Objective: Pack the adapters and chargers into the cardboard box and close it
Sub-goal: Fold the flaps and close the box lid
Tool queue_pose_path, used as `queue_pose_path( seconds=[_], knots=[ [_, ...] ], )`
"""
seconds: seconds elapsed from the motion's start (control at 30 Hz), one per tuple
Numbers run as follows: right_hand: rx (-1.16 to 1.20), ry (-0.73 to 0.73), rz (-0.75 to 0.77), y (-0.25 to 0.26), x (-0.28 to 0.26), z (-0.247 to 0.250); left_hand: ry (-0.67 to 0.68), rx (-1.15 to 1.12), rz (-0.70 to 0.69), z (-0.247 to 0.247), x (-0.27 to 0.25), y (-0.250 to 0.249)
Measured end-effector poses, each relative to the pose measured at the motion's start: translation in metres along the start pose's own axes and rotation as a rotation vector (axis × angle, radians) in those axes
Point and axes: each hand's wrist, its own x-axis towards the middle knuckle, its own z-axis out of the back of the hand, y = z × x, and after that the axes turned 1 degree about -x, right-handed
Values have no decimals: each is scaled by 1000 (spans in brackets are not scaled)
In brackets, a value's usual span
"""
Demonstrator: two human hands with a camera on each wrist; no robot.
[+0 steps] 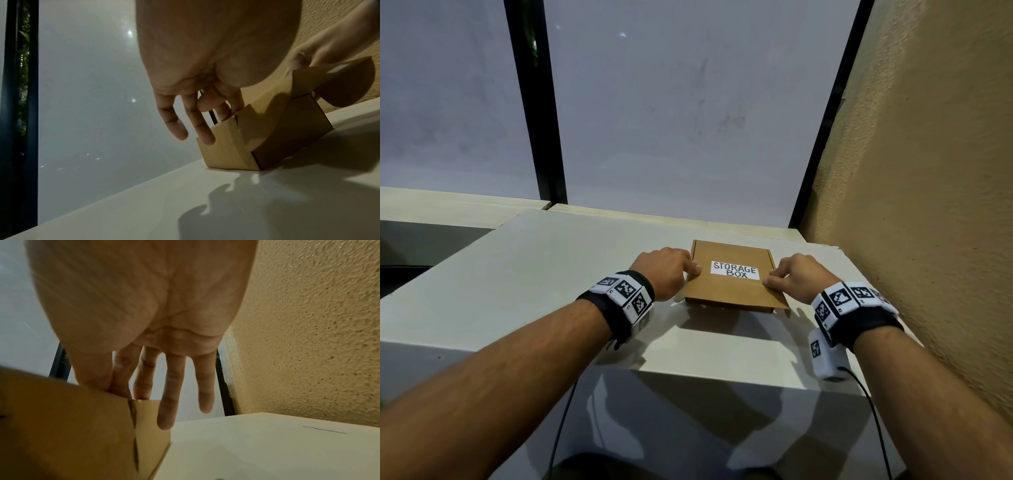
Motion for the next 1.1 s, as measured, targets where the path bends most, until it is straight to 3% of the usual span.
queue_pose_path(
  seconds=[0.4, 0.6, 0.7, 0.8, 0.9, 1.1],
  knots=[
    [-132, 16, -81, 17, -11, 3, 81, 14, 60, 5, -3, -8],
    [-171, 134, -85, 24, -23, 13, 48, -392, 235, 22, -13, -22],
    [-111, 124, -98, 17, -30, 10, 20, -493, 310, 14, -20, -15],
    [4, 133, -142, 9, -31, 4, 83, -582, 362, 2, -25, -7],
    [129, 167, -180, 9, -32, -4, 114, -552, 341, -5, -29, -6],
    [146, 163, -184, 13, -31, -7, 106, -524, 322, -5, -29, -7]
  ],
)
